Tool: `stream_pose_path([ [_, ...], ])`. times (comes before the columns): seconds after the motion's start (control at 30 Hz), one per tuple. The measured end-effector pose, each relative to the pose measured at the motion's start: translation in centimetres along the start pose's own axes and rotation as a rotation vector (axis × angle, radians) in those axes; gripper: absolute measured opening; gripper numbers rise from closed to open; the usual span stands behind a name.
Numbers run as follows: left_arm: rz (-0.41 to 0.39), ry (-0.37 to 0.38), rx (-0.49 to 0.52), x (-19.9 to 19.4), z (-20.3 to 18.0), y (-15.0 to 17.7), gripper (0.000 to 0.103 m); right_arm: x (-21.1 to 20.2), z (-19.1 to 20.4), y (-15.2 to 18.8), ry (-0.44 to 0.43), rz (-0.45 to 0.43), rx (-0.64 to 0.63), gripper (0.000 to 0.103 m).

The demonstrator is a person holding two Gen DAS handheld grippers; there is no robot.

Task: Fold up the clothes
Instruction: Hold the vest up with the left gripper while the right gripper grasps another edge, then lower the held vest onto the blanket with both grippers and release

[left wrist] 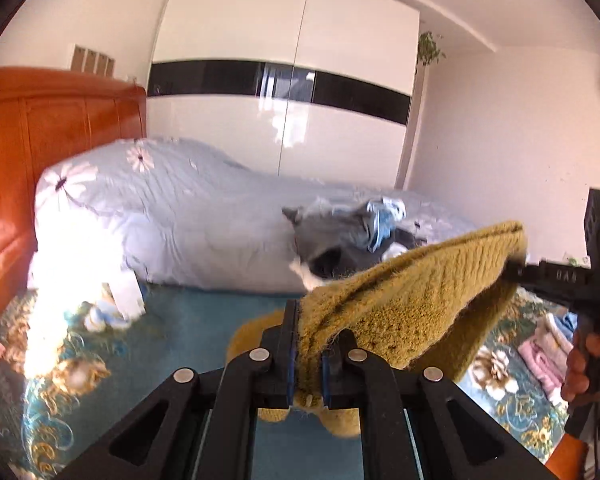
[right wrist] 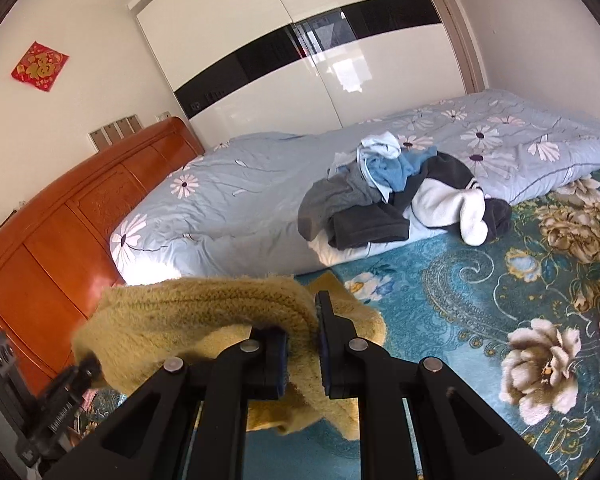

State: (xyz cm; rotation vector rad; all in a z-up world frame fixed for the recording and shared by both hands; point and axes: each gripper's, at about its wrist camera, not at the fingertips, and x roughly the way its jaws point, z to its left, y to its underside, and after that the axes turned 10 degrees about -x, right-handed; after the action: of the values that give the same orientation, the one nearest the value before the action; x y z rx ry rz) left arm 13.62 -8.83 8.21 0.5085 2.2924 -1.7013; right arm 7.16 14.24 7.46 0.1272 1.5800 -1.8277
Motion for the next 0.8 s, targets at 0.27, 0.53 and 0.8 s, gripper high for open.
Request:
stream_pose_path([
  [0.27, -0.241, 0.011, 0.090, -7.0, -2.1, -6.1, 0.009, -7.1, 2.6, -2.3, 0.003, -0.163, -0.106, 0.013],
  [0.53, -0.329, 0.047, 0.119, -14.2, -2.2, -6.9, 0.009, -15.2, 6.3, -2.3, -0.029, -0.294, -0.258, 0.013],
  [0.8, -0.325, 0.008, 0.167, -15.9, -3.1, -7.0, 0.010, -18.1, 7.1, -2.4, -0.051, -0.284, -0.334, 0.013],
])
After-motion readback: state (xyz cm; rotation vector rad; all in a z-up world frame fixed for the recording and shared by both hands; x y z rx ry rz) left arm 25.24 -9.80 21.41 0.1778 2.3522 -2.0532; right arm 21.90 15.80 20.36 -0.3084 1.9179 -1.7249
